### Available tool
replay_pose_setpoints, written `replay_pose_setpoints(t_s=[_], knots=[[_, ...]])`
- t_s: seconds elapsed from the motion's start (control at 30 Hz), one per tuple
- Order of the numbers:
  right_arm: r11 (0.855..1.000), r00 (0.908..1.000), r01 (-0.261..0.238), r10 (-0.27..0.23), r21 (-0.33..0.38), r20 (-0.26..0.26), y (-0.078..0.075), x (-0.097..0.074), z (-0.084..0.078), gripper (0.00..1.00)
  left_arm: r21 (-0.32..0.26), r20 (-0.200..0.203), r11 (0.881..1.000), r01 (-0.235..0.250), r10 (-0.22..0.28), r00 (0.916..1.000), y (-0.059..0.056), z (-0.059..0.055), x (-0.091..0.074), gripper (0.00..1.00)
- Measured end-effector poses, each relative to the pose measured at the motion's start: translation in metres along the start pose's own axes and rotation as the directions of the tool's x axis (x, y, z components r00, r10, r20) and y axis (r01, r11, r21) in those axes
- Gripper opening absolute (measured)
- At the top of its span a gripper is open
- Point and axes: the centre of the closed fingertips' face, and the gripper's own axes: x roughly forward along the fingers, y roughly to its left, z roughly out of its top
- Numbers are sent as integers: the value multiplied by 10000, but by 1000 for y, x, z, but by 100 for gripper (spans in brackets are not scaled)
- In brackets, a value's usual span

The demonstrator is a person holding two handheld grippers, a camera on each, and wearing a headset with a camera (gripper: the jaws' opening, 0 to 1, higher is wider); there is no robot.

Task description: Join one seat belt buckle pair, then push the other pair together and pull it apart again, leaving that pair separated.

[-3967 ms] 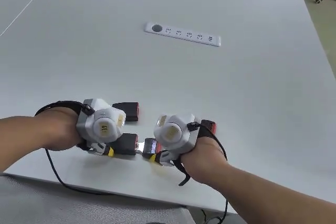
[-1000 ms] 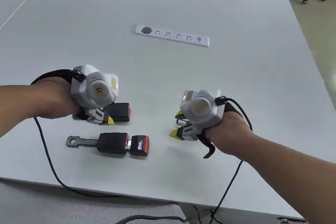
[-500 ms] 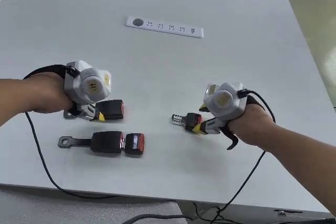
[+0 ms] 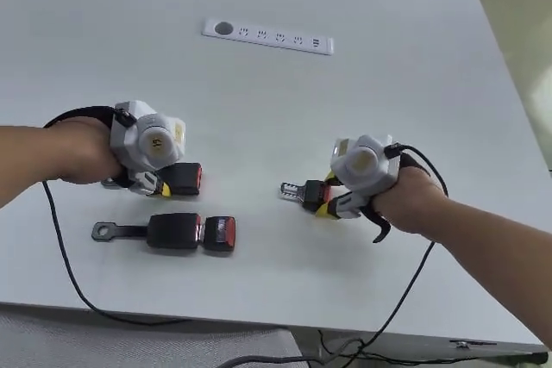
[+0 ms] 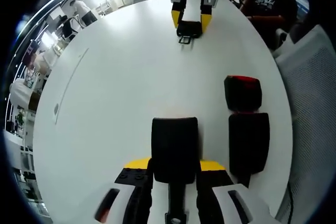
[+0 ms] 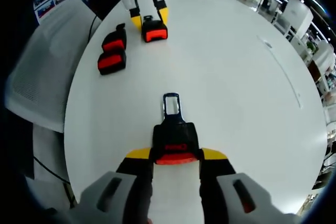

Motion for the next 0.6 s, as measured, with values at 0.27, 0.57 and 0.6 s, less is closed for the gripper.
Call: replay_pose_setpoints(t_s=[0.27,0.57,0.6], knots=[[9997,9997,-184,182,-139,-132,0,2,7,34,3,184,9999,171,-171,9997,0,0,0,32],[9974,9994,-275,287,-671,174,9,20,48,34,92,-66,9998,185,-184,9998,-2,0,0,32],[9971,9993,-289,306,-708,228,10,22,53,34,108,-78,9998,174,-173,9998,-2,0,0,32]])
